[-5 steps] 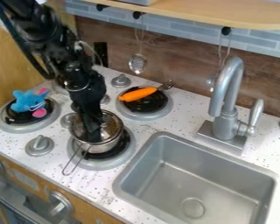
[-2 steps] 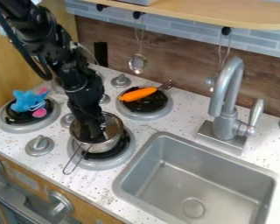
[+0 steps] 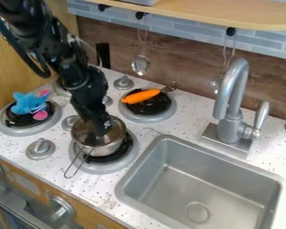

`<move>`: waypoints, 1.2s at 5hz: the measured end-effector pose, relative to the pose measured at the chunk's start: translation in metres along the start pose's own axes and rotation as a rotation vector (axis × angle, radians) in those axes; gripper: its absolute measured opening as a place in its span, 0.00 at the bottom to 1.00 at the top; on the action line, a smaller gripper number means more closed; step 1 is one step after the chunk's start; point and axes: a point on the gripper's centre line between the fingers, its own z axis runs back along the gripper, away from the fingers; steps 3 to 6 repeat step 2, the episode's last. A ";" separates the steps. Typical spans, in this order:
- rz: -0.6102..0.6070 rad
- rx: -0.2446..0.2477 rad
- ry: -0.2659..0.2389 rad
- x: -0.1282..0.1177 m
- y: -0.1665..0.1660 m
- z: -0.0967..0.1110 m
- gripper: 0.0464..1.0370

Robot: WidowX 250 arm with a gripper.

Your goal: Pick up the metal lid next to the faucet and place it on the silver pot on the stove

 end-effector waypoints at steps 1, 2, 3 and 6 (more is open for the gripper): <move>-0.035 -0.018 -0.117 0.016 -0.011 0.023 0.97; -0.068 -0.036 -0.222 0.032 -0.018 0.040 0.96; -0.068 -0.036 -0.222 0.032 -0.018 0.040 0.96; -0.068 -0.036 -0.222 0.032 -0.018 0.040 0.96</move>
